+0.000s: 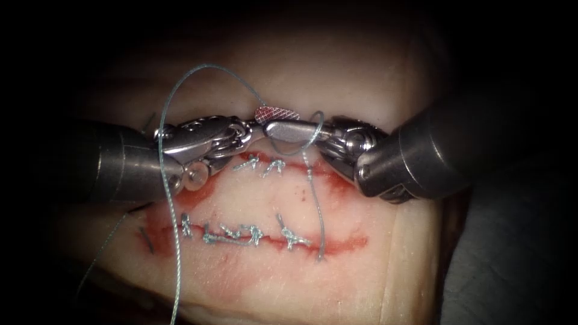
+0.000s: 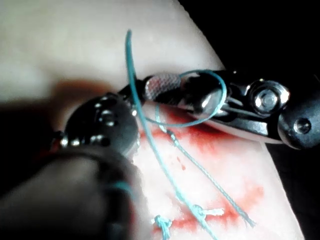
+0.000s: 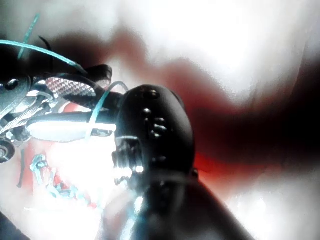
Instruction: Wound Closure
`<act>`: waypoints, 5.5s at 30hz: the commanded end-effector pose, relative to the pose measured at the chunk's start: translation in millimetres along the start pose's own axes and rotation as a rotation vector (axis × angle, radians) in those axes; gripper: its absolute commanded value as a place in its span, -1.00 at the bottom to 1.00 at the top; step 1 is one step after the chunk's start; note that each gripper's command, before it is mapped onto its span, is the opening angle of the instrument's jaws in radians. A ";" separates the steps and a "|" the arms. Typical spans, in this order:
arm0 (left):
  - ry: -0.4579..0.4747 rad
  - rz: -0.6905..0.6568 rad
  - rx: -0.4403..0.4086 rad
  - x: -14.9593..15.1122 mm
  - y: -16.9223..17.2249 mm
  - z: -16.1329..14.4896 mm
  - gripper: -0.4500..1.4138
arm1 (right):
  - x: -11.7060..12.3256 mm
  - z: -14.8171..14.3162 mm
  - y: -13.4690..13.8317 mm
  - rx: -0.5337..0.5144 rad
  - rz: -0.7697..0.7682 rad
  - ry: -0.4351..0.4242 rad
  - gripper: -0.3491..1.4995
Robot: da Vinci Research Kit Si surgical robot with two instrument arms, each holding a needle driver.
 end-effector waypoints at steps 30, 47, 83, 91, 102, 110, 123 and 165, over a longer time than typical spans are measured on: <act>0.035 0.146 0.149 0.4 -1.9 1.4 -1.00 | -1.1 3.7 1.5 0.084 0.051 1.089 -0.09; 0.014 0.192 0.128 -0.4 -3.5 0.7 -1.00 | -2.2 5.0 3.5 -0.193 -0.347 1.663 -0.43; 0.005 0.212 0.120 -0.2 -3.3 0.8 -1.00 | -2.3 5.9 5.5 -0.636 -0.698 1.862 -0.13; 0.005 0.212 0.120 -0.3 -3.2 0.8 -1.00 | -1.4 6.1 5.1 -0.730 -0.780 1.869 -0.45; 0.004 0.212 0.118 -0.3 -3.2 0.8 -1.00 | 0.4 5.1 4.0 -0.749 -0.826 2.024 -0.55; 0.004 0.212 0.118 -0.3 -3.2 0.8 -1.00 | 1.3 4.1 3.7 -0.747 -0.836 2.045 -0.45; 0.095 0.235 0.086 0.9 -3.5 -1.7 -1.00 | -3.4 3.1 3.3 -0.150 -0.936 1.913 -1.00; 0.589 -0.013 0.212 6.5 -10.4 -7.6 -1.00 | -1.6 -3.3 0.6 0.980 0.078 0.370 -1.00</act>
